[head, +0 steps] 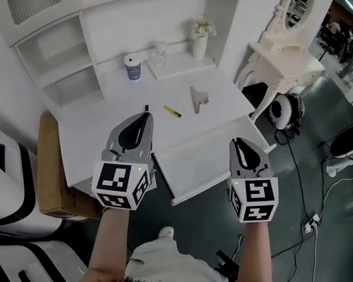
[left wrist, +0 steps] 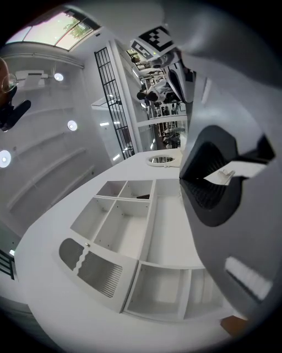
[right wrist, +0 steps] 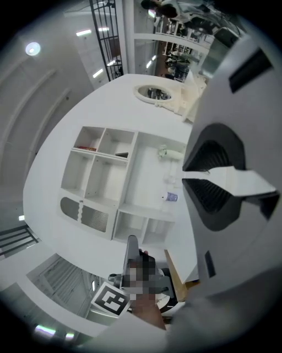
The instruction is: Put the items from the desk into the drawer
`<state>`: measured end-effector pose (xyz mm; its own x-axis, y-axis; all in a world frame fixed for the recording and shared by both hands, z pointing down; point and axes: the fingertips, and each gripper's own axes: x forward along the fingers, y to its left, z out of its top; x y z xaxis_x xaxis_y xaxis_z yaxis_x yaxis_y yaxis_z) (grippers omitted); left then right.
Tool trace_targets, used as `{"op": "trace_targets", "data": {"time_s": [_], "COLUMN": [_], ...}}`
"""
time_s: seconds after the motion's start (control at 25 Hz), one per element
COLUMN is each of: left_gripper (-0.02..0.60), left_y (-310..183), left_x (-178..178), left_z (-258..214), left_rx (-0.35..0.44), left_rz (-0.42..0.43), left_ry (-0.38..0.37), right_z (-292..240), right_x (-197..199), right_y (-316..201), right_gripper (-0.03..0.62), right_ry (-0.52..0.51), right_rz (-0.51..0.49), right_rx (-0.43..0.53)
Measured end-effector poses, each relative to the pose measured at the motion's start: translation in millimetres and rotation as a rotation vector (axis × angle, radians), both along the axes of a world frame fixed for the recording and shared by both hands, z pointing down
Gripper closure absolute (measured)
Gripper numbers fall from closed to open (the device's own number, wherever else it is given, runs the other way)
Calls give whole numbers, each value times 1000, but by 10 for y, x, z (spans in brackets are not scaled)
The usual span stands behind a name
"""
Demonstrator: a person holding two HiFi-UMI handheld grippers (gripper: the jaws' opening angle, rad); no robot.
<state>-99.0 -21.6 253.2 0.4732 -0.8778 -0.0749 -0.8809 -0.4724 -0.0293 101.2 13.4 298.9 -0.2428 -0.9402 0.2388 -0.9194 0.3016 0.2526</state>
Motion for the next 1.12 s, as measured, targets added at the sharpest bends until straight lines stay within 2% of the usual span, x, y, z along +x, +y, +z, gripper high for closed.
{"op": "trace_targets", "data": {"time_s": [0.08,0.16,0.2,0.64,1.12], "left_gripper": [572,572,572,572,572], "left_y": [-160,-295,-355,-928,-1635], "left_x": [20,30,33,180,386], "left_z": [26,46,55,362,721], "left_rx": [-4,-7,-9,-78,-152], "left_rz": [8,10,9,-39,-190], "left_ry": [-5,-9,-10,-23,-53], "right_z": [62,130,160,601,1419], "right_x": [12,15,15,204,430], "right_y": [-172,-331,-409,-1324,-2541], "right_gripper": [569,489,473,473,473], "right_ry": [-9,-16,-18,-11,-16], "right_rz": [2,-5,-9,-16,-104], "right_rx": [-16,-44,-57,-160,-342]}}
